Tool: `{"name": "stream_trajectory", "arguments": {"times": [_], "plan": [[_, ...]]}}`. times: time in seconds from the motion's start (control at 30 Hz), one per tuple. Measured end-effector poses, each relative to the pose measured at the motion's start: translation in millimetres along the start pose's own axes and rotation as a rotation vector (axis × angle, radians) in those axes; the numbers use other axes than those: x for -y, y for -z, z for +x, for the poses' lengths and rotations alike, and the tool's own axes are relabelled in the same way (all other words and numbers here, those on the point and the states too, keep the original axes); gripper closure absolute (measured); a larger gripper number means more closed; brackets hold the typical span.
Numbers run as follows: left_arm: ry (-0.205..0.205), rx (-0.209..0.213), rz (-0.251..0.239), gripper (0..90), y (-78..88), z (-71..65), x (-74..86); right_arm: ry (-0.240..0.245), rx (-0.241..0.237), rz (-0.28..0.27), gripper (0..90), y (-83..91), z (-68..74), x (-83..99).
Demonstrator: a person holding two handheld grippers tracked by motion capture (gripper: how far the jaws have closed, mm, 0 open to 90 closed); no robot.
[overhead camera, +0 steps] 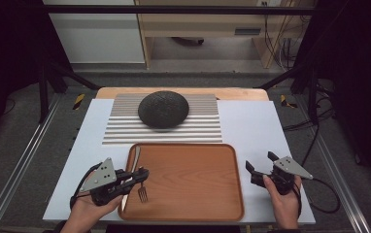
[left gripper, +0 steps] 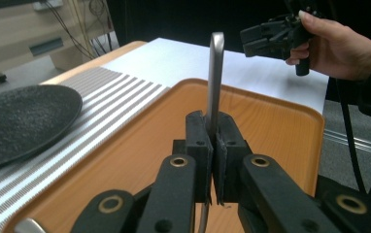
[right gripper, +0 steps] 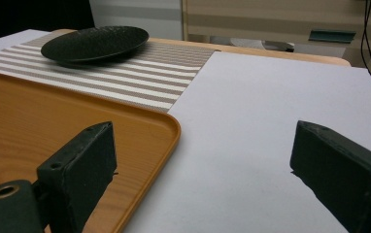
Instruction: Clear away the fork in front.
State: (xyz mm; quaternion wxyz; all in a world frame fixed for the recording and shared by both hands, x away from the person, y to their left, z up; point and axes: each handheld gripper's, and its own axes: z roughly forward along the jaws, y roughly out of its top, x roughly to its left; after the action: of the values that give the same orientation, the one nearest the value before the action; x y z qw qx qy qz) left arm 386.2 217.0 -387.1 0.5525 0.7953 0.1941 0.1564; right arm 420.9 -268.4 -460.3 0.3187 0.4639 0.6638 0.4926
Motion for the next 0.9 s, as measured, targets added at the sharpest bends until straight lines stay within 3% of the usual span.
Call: {"name": "stream_trajectory", "arguments": {"times": [0.13, 0.23, 0.3, 0.37, 0.4, 0.47, 0.57, 0.63, 0.8, 0.9], "plan": [[0.005, 0.006, 0.021, 86.8, -1.7, 2.7, 3.7, -0.009, 0.001, 0.008, 9.6, -0.4, -0.7, 0.5], [0.024, 0.004, 0.011, 86.5, -1.9, 7.8, 5.9, -0.007, 0.001, 0.01, 9.6, -0.7, -1.4, 1.0], [0.025, -0.012, 0.016, 85.6, -3.1, 14.1, 8.2, -0.007, 0.001, 0.013, 9.6, -0.8, -1.5, 1.1], [0.004, -0.061, 0.043, 81.0, -7.9, 23.1, 13.6, -0.007, 0.001, 0.013, 9.7, -1.2, -1.0, 1.3], [0.014, -0.075, 0.043, 80.0, -10.9, 29.1, 17.3, -0.004, 0.001, 0.013, 9.6, -1.6, -0.9, 1.4], [0.042, -0.071, 0.039, 79.7, -17.0, 43.1, 23.5, -0.004, 0.001, 0.014, 9.6, -2.0, -0.5, 1.6], [0.048, -0.082, 0.091, 75.1, -30.9, 62.7, 34.7, -0.017, -0.002, 0.01, 9.6, -1.5, -0.4, 1.4], [0.074, -0.07, 0.129, 72.0, -39.9, 72.5, 43.5, -0.019, -0.002, 0.011, 9.6, -1.4, -0.6, 1.6], [0.074, -0.078, 0.202, 68.7, -48.1, 74.9, 55.8, -0.022, -0.003, 0.011, 9.6, -2.1, -1.0, 2.0], [0.099, -0.081, 0.193, 68.6, -46.4, 75.0, 57.2, -0.019, -0.005, 0.011, 9.5, -2.3, -1.1, 2.0]]}}
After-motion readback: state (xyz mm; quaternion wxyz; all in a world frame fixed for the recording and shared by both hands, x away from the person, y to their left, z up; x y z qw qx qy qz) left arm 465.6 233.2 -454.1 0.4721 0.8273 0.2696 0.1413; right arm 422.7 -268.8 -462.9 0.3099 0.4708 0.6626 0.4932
